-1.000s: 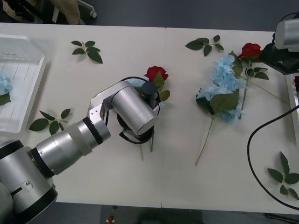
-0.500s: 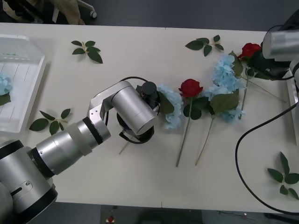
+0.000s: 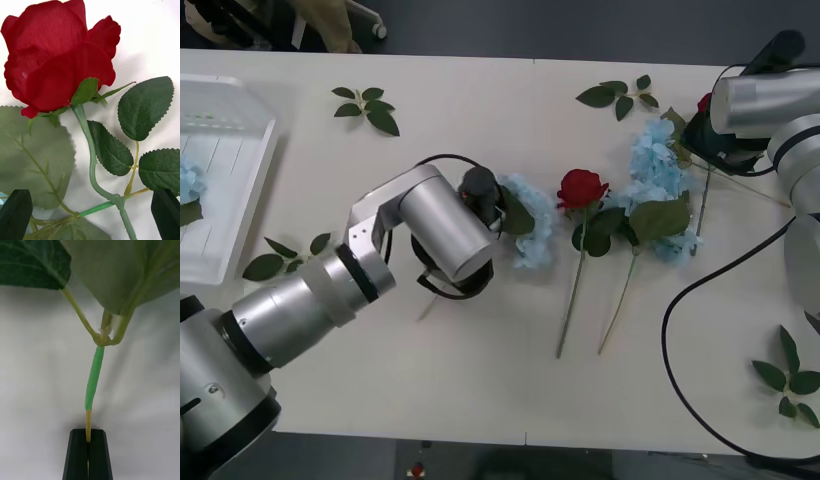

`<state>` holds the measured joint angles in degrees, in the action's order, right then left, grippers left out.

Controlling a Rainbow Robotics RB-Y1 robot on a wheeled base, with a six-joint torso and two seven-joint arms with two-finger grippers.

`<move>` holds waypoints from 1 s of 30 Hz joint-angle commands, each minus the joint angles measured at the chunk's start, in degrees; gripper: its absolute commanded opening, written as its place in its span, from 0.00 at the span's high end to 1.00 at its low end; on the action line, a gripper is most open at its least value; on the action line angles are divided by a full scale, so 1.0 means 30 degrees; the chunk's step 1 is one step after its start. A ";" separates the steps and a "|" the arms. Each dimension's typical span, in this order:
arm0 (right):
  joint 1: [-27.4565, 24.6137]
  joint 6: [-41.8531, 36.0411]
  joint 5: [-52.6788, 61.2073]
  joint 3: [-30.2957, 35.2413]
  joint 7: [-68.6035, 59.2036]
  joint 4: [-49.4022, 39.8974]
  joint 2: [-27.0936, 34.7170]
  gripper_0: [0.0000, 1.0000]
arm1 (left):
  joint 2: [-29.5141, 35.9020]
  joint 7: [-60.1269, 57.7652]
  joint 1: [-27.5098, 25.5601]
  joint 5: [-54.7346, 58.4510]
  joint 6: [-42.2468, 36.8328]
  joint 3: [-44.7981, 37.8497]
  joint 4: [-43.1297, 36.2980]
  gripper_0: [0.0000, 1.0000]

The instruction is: Put the red flowers into the right box and the blue flowers into the left box

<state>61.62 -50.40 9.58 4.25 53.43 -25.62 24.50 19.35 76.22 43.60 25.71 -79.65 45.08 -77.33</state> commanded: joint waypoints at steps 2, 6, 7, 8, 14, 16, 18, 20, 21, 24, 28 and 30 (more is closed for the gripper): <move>0.0643 0.0102 0.0147 0.0340 0.0060 -0.0278 -0.0050 0.07 | 0.3364 -0.1033 0.0409 0.2152 0.0006 -0.1199 -0.3228 1.00; 0.0643 0.0131 -0.0087 0.0516 0.0060 -0.0102 -0.0050 0.09 | 0.5093 -0.1033 0.0409 0.3617 -0.0023 -0.2020 -0.4664 1.00; 0.0643 0.0102 -0.0292 0.0575 0.0090 -0.0073 -0.0050 0.09 | 0.5620 -0.1033 0.0409 0.3998 -0.0023 -0.2312 -0.5045 1.00; 0.0643 0.0102 -0.0439 0.0633 0.0060 -0.0014 -0.0050 0.10 | 0.6060 -0.1033 0.0409 0.4320 -0.0053 -0.2518 -0.5367 1.00; 0.0643 0.0131 -0.1259 0.1014 0.0090 0.0513 0.0096 0.10 | 0.9517 -0.1033 0.0409 0.6635 -0.0111 -0.3924 -0.6920 1.00; 0.0643 0.0248 -0.1288 0.0985 0.0090 0.0659 0.0125 0.10 | 1.0864 -0.0945 0.0409 0.7807 -0.0111 -0.4334 -0.7183 1.00; 0.0643 0.0307 -0.1406 0.0956 0.0090 0.0659 0.0184 0.10 | 1.2388 -0.0799 0.0409 0.9125 -0.0111 -0.4891 -0.7300 1.00; 0.0643 0.0424 -0.1406 0.0926 0.0090 0.0659 0.0242 0.10 | 1.3355 -0.0682 0.0439 1.0004 -0.0140 -0.5184 -0.7300 1.00; 0.0643 0.0512 -0.1406 0.0926 0.0090 0.0659 0.0272 0.10 | 1.4087 -0.0564 0.0409 1.0619 -0.0111 -0.5418 -0.7300 1.00; 0.0643 0.0893 -0.1376 0.0926 0.0090 0.0777 0.0272 0.10 | 1.5464 -0.0301 0.0409 1.1557 -0.0170 -0.5770 -0.7037 1.00; 0.0643 0.1684 -0.1376 0.1043 0.0090 0.1333 0.0301 0.19 | 1.6782 0.1574 0.0439 1.2377 -0.0756 -0.6502 -0.5279 1.00; 0.0643 0.1713 -0.1406 0.1043 0.0090 0.1363 0.0301 0.25 | 1.7134 0.2424 0.0409 1.2465 -0.0756 -0.6678 -0.4283 1.00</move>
<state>61.62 -45.43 5.97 7.18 53.44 -21.40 24.54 68.89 76.89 43.59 62.75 -81.67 26.52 -93.67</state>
